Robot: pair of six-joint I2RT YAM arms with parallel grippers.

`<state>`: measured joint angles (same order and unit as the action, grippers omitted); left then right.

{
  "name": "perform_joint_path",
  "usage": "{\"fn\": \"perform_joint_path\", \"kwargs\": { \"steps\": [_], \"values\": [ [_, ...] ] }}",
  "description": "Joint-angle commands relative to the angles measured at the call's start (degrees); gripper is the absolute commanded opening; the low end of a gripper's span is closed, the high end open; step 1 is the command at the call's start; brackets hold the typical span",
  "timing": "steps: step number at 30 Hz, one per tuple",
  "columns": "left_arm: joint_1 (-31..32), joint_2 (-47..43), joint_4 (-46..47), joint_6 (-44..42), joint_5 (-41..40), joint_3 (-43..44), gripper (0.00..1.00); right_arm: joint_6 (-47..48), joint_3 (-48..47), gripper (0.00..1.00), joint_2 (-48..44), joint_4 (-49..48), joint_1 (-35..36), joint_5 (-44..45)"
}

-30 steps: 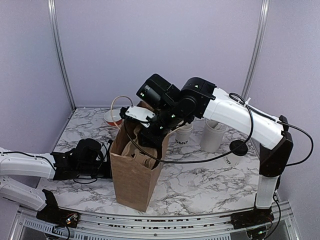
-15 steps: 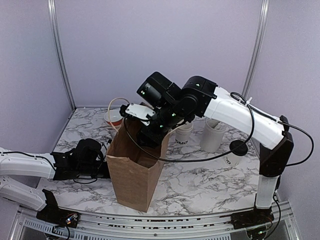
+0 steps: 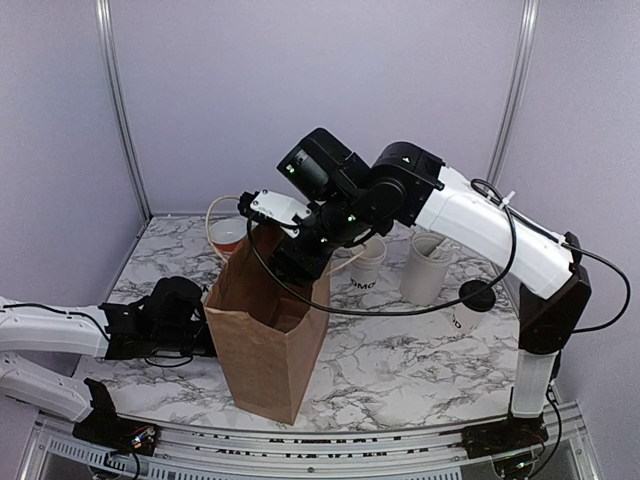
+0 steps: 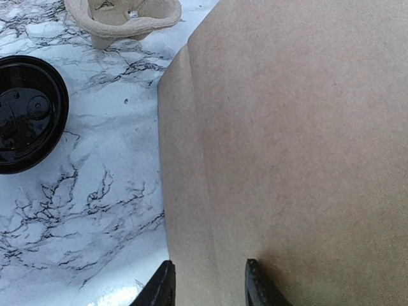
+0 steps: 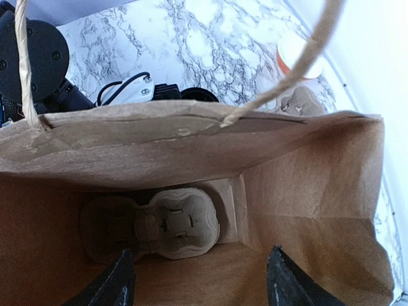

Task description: Pack the takeout coffee

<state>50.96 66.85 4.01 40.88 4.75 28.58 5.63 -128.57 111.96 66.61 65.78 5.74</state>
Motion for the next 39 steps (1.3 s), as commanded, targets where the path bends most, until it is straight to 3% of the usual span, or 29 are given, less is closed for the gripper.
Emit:
{"fn": "perform_joint_path", "kwargs": {
  "steps": [1,15,27,39],
  "values": [
    [0.19,-1.78,-2.93,-1.6,-1.09,2.73,0.39,-0.82,-2.14,0.7,-1.22,-2.2,0.58,1.1],
    [-0.52,-3.7,-9.2,-4.83,-3.63,7.65,0.39,-1.28,3.82,0.89,-8.95,-15.96,0.42,5.65],
    [-4.1,-7.62,-19.67,-9.88,-7.58,15.21,0.4,-3.51,13.68,0.91,-17.03,-29.41,-3.2,11.65],
    [-8.85,-11.57,-24.42,-12.71,-12.3,20.09,0.42,-11.04,34.72,0.93,-35.55,-39.35,-9.88,18.73]
  ]
}}
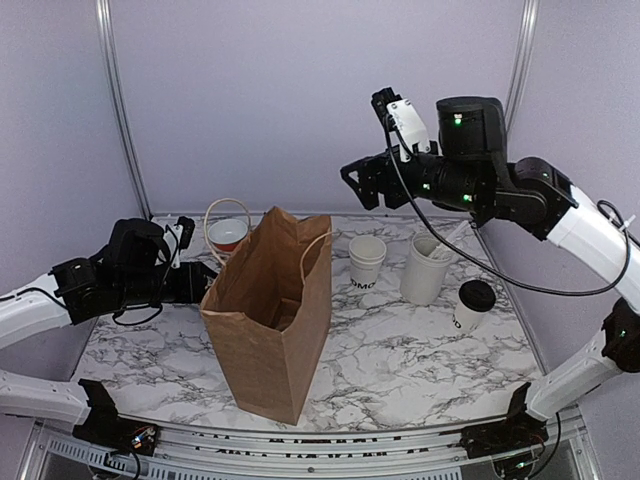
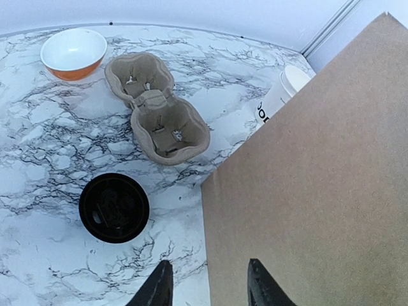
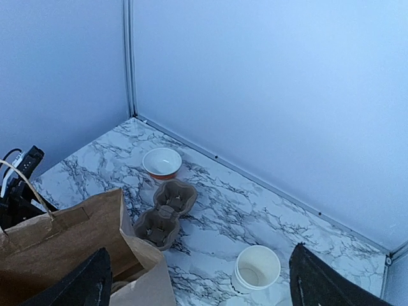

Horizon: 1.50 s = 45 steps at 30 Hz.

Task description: Pack the takeout coffee

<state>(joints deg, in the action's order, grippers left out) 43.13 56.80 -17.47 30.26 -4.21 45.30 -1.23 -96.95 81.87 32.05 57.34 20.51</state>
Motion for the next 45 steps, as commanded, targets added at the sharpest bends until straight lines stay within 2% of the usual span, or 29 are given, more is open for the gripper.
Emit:
{"fn": "perform_joint_path", "kwargs": {
  "steps": [1,11,18,20,25,34,37,45],
  "values": [
    [-1.42,-1.74,-2.98,-2.14,-4.2,3.87,0.43,-5.09,4.39,0.93,-6.93,-4.41,-2.04,4.4],
    [-3.82,-1.84,-2.74,-1.91,-9.22,10.16,0.43,-17.98,20.02,0.94,-21.74,1.82,-4.07,14.64],
    [-6.01,-2.39,-2.44,-2.39,-11.63,13.68,0.45,-28.32,29.63,0.97,-28.47,8.21,-4.88,19.35],
    [-6.2,-2.39,-2.43,-2.56,-12.12,14.59,0.45,-30.17,31.84,0.97,-29.66,9.59,-7.65,17.54],
    [-6.69,-2.24,-2.22,-2.99,-12.67,16.23,0.46,-30.84,36.47,0.97,-30.98,10.53,-19.71,8.37],
    [-7.17,-3.04,-2.56,-3.53,-12.32,16.49,0.47,-24.0,43.41,0.97,-28.17,7.82,-42.31,-7.83],
    [-7.27,-3.56,-3.0,-3.74,-12.15,16.48,0.47,-22.56,45.41,0.96,-26.04,5.59,-45.4,-10.01],
    [-7.59,-4.58,-4.27,-4.58,-11.71,16.62,0.47,-20.48,46.32,0.91,-19.22,2.54,-45.78,-6.59]
  ]
}}
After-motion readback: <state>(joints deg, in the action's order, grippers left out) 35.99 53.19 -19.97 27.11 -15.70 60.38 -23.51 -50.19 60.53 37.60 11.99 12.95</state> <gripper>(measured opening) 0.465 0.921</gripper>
